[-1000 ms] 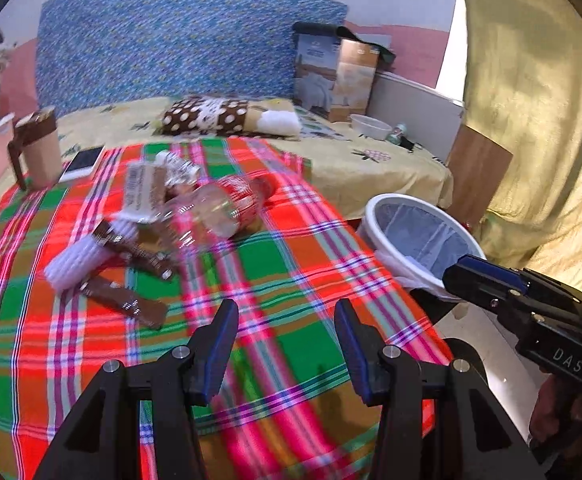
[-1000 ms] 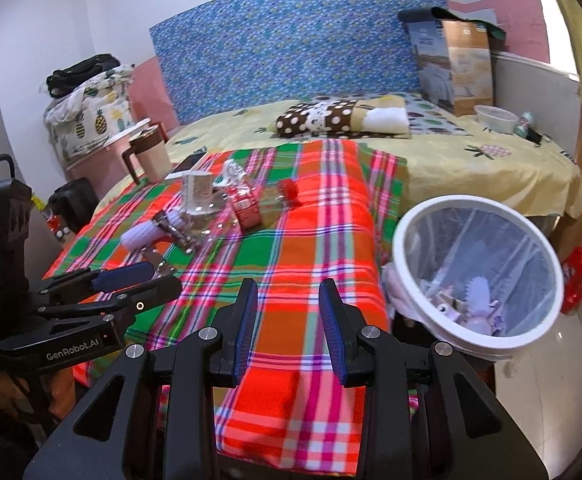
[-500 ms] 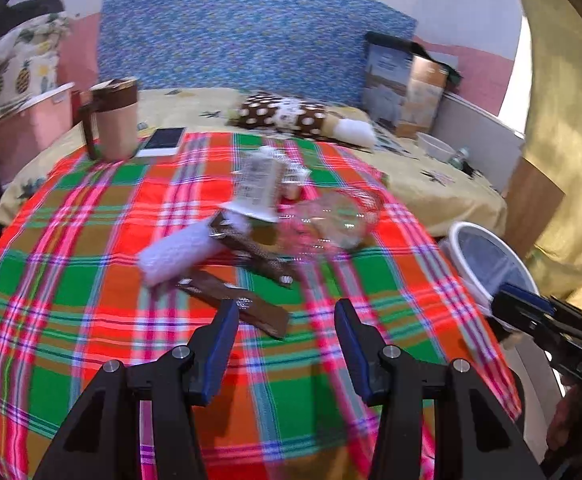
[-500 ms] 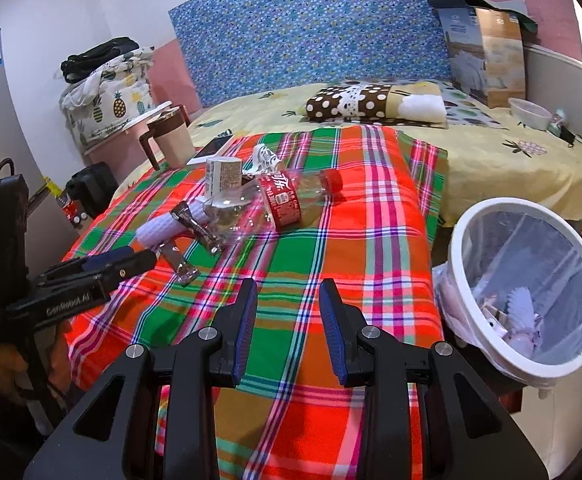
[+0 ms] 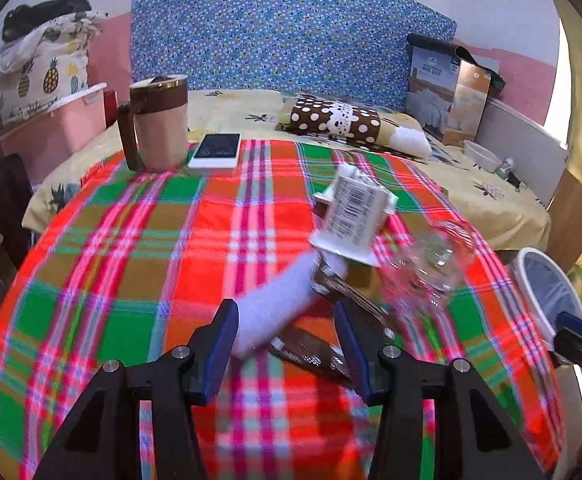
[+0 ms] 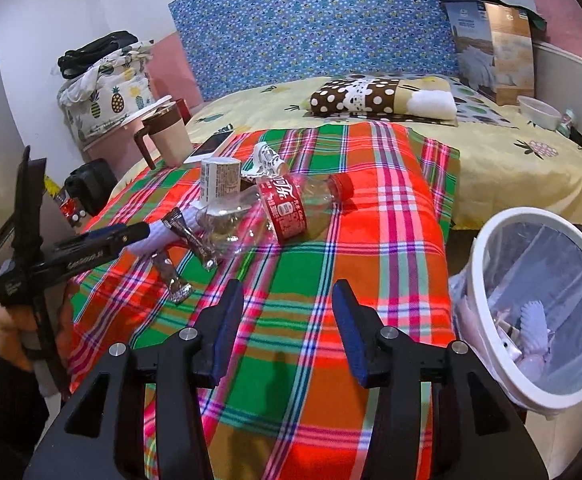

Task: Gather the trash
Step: 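Grasp the white foam sleeve with the left gripper while the right gripper grasps the red-label cola bottle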

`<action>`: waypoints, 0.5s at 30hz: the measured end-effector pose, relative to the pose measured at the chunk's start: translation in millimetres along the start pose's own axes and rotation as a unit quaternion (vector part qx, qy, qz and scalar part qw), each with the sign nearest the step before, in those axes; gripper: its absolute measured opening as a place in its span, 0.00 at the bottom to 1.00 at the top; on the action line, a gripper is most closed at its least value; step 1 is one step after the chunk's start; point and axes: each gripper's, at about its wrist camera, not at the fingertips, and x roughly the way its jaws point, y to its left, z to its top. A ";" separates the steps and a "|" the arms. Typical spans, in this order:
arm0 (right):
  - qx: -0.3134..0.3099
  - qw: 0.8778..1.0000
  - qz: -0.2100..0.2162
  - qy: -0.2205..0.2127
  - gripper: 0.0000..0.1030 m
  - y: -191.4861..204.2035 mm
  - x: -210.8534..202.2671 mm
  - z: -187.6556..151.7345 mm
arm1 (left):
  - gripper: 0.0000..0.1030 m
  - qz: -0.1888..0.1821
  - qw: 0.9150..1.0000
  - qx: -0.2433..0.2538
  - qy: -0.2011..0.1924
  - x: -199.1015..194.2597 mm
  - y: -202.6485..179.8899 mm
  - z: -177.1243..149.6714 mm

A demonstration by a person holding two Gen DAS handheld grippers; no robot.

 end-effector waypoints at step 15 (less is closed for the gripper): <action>0.001 1.000 0.004 0.010 0.47 1.4 9.1 4.1 | 0.24 -0.036 0.996 0.039 0.074 49.3 6.2 -1.5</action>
